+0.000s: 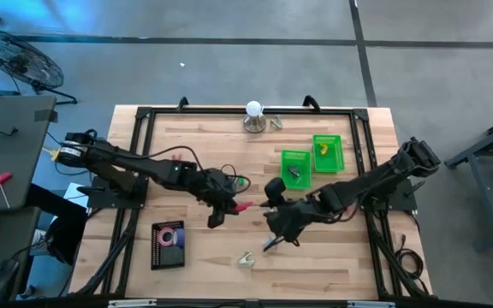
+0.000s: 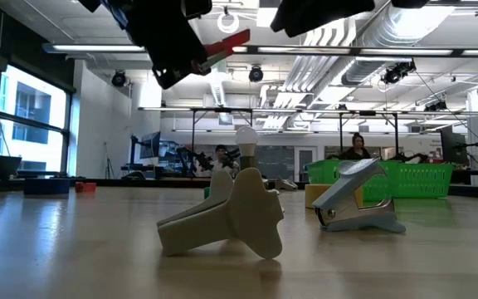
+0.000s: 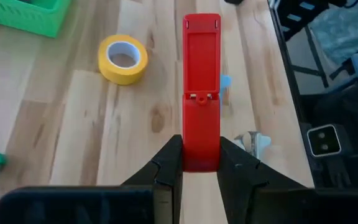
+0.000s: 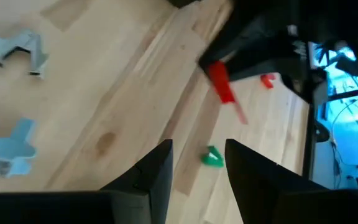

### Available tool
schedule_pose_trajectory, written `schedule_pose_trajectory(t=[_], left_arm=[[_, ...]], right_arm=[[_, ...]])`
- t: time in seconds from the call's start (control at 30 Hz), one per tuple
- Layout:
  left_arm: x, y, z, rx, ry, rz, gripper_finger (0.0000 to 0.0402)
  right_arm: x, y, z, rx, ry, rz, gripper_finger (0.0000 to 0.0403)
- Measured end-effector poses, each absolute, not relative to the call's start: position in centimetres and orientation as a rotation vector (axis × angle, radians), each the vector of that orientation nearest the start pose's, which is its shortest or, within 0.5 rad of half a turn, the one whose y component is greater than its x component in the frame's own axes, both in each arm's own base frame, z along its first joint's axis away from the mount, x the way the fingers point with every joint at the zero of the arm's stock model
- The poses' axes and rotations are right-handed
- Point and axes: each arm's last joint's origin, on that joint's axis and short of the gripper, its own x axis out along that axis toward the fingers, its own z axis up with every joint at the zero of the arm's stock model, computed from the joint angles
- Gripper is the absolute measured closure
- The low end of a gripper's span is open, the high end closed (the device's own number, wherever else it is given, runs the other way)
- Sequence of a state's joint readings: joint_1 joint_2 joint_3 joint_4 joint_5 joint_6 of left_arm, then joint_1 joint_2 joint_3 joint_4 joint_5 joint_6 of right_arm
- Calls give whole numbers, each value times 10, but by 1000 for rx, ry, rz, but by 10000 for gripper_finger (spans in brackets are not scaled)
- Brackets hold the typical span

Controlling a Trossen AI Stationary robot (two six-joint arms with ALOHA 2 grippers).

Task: Pick and place Stapler, Stapler remover, tape
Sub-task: Put the right red stapler into the right green basket

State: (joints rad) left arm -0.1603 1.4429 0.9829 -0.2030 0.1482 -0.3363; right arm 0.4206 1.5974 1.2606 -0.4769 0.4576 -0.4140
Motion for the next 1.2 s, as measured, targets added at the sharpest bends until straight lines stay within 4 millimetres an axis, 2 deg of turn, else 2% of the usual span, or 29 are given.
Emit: schedule_pose_trajectory(t=[0.4,0.57,0.87,1.2], left_arm=[[304,-57,252,-277,698,-207,335],[304,-57,253,-272,686,-212,335],[304,-57,252,-272,687,-212,335],[304,-57,252,-273,692,-211,335]], right_arm=[[328,129,284,-818,604,219,265],[332,120,284,-815,607,200,265],[349,109,265,-836,648,181,265],[352,110,268,-844,608,169,265]])
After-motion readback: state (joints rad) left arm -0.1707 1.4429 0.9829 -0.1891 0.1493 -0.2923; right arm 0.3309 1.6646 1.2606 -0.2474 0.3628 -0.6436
